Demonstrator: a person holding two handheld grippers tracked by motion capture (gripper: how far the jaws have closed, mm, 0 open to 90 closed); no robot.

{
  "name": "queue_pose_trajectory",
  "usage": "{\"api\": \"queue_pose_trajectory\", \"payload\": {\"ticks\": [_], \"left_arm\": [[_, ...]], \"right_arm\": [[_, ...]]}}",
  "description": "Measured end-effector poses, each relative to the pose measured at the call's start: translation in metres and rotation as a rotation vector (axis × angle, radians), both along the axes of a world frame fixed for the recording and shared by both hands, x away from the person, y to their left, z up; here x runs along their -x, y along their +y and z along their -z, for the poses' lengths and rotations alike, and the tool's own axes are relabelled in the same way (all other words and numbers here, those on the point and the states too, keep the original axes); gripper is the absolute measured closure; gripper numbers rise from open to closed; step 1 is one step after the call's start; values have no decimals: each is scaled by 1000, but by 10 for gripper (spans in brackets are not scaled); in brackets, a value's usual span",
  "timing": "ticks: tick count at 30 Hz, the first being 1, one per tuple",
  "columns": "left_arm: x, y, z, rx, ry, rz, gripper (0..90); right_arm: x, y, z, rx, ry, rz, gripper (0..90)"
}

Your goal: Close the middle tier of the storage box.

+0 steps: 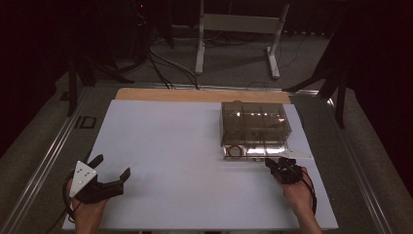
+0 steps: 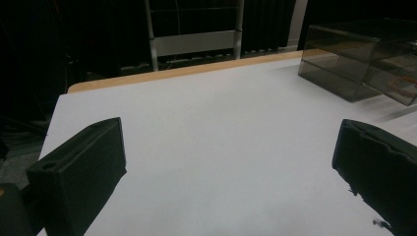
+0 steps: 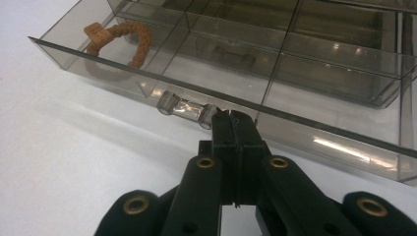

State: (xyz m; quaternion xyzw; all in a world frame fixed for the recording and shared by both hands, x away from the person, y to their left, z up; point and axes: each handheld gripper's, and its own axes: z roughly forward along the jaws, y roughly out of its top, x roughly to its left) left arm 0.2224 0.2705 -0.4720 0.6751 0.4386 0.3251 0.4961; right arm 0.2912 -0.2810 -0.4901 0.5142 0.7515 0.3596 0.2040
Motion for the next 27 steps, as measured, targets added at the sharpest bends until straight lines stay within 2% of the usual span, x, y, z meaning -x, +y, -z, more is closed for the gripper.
{"api": "queue_pose_trajectory", "payload": {"ticks": [27], "left_arm": [[-1,-1,1,1,4,0,12]], "right_arm": [[-5,5,3,10,10,4,900]]}}
